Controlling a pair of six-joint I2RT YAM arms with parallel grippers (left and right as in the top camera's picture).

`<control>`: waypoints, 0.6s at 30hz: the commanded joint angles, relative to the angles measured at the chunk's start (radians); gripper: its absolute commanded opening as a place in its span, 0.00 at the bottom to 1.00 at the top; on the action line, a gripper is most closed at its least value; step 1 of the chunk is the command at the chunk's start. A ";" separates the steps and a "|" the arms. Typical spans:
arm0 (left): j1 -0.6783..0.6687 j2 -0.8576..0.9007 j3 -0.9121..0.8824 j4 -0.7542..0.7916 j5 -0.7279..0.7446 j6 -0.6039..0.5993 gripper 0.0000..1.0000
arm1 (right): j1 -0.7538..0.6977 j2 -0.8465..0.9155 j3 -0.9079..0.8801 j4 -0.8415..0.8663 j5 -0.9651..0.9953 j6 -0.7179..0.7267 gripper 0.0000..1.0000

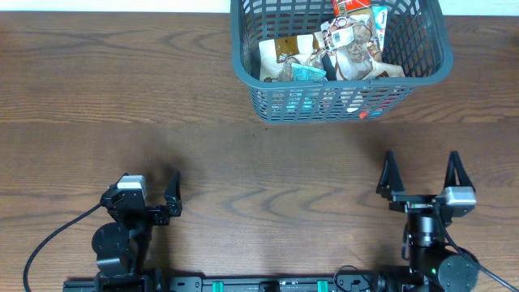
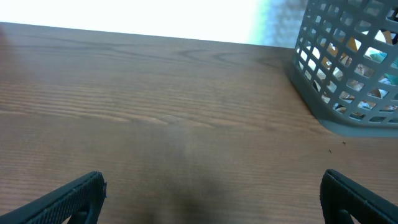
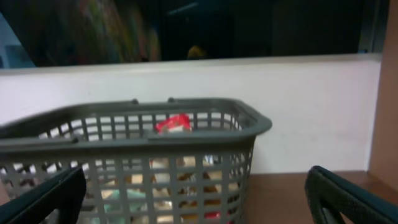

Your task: Pack container

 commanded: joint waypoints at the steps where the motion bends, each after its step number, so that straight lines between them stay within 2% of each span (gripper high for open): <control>1: 0.005 -0.006 -0.021 -0.009 0.006 0.017 0.99 | 0.010 -0.009 -0.050 -0.002 0.016 -0.008 0.99; 18: 0.005 -0.006 -0.021 -0.009 0.006 0.017 0.99 | 0.011 -0.009 -0.166 0.000 0.013 -0.009 0.99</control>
